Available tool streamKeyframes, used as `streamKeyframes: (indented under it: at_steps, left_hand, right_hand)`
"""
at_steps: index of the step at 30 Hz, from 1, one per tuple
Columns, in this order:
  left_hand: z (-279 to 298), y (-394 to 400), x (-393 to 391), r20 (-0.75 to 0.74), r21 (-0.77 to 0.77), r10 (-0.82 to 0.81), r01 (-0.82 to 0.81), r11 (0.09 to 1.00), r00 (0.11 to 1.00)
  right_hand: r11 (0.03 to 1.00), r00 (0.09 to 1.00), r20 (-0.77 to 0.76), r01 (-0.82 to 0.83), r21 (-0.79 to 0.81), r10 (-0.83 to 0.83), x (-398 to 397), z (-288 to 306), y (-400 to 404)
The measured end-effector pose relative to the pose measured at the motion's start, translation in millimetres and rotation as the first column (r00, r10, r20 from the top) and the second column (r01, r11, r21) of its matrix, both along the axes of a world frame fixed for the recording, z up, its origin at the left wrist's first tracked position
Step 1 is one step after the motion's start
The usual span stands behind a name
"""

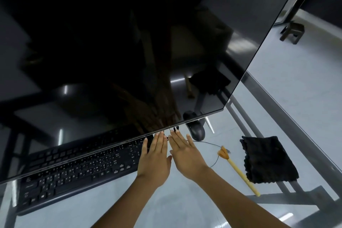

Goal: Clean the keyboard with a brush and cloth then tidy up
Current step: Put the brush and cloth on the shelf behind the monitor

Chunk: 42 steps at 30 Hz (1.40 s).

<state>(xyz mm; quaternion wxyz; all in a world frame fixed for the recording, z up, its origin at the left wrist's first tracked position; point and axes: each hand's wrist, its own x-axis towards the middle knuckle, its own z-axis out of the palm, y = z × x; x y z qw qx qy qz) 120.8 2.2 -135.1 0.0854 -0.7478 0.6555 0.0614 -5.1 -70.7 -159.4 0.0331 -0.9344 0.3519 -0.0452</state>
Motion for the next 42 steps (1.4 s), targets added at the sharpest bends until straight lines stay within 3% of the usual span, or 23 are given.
streamKeyframes:
  at_steps: [4, 6, 11, 15, 19, 26, 29, 32, 34, 37, 42]
  left_hand:
    - [3, 3, -1, -0.023, -0.077, 0.007, -0.009, 0.997, 1.0]
    - [9, 1, -10, -0.046, -0.017, -0.01, 0.009, 1.0, 0.999]
    - [36, -16, -60, -0.193, -0.141, -0.057, 0.03, 0.99, 0.98]
    - [55, -45, -112, -0.268, 0.009, -0.036, 0.04, 0.999, 0.963]
    - [46, -68, -153, -0.328, 0.277, 0.141, -0.047, 0.96, 0.934]
    - [32, -84, -197, -0.42, 0.347, 0.312, -0.167, 0.923, 0.852]
    - [36, -89, -205, -0.481, 0.404, 0.394, -0.201, 0.893, 0.784]
    - [42, -91, -208, -0.494, 0.501, 0.521, -0.261, 0.825, 0.696]
    - [51, -92, -209, -0.497, 0.531, 0.556, -0.274, 0.802, 0.667]
    - [82, -99, -216, -0.596, 0.472, 0.516, -0.251, 0.845, 0.615]
    - [187, -134, -234, -0.819, 0.265, 0.297, -0.136, 0.955, 0.492]
  right_hand:
    - [0.999, 0.998, 0.054, -0.036, -0.029, 0.037, -6, 6, -2]
    - [0.998, 0.993, 0.118, -0.024, -0.057, 0.03, -14, 14, -3]
    - [0.99, 0.961, 0.256, 0.124, -0.072, -0.101, -69, 43, -19]
    - [0.957, 0.946, 0.16, 0.288, -0.007, -0.284, -131, 60, -41]
    - [0.889, 0.889, 0.018, 0.458, 0.029, -0.458, -192, 58, -59]
    - [0.55, 0.574, -0.194, 0.818, 0.165, -0.795, -250, 53, -55]
    - [0.411, 0.495, -0.207, 0.844, 0.345, -0.844, -257, 51, -61]
    - [0.264, 0.472, -0.215, 0.754, 0.602, -0.855, -260, 58, -72]
    - [0.273, 0.527, -0.193, 0.678, 0.682, -0.828, -262, 67, -76]
    - [0.396, 0.608, -0.092, 0.616, 0.681, -0.789, -266, 100, -84]
    - [0.484, 0.554, 0.116, 0.583, 0.653, -0.825, -289, 203, -127]
